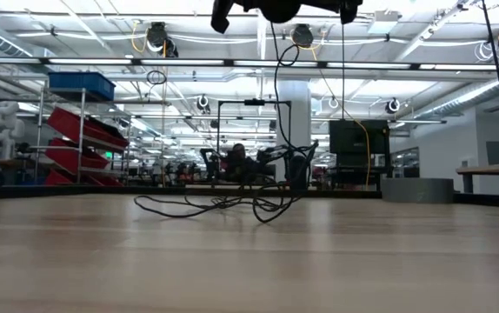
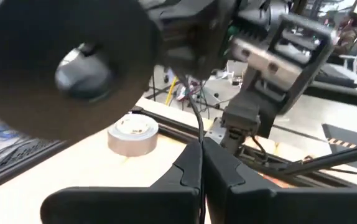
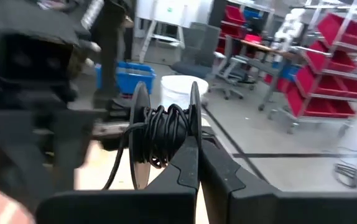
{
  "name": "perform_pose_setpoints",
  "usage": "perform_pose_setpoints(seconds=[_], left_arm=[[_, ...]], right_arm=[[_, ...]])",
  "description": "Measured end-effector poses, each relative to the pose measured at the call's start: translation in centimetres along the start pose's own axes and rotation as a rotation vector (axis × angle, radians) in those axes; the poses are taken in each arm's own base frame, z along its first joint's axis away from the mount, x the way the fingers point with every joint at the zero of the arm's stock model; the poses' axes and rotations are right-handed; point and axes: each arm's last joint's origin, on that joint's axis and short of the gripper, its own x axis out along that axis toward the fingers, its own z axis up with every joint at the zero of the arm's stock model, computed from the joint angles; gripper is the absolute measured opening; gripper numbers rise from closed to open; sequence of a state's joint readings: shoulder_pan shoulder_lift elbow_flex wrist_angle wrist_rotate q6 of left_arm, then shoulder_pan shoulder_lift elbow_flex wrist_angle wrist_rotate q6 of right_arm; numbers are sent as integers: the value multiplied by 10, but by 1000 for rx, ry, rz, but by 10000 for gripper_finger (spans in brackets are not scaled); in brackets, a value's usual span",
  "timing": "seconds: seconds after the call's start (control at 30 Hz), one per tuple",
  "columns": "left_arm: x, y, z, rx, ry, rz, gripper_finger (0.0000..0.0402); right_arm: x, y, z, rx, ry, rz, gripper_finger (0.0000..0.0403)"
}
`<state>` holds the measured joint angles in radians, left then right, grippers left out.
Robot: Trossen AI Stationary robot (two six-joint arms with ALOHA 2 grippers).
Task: Coil cords
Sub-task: Coil the black wire onto the spool
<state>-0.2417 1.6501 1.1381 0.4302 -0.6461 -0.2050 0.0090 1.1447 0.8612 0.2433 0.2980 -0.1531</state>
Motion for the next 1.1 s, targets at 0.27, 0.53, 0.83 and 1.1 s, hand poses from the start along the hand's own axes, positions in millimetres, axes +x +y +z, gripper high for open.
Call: perform_pose_setpoints(seconds=[0.27,0.53,0.83,1.1], left_arm=[[0,2,-5,36,41,31,17],[0,2,-4,41,34,36,19],[2,-5,7,-12,-101,-80,20],[19,-11,0,-66,-163,-178,20]], right_arm=[[-20,-4,8,54,1,121,0],[-38,-10,11,83,41,126,0],[-36,-10,12,103,30,117,0],[-31,-8,12,100,10,116,0]])
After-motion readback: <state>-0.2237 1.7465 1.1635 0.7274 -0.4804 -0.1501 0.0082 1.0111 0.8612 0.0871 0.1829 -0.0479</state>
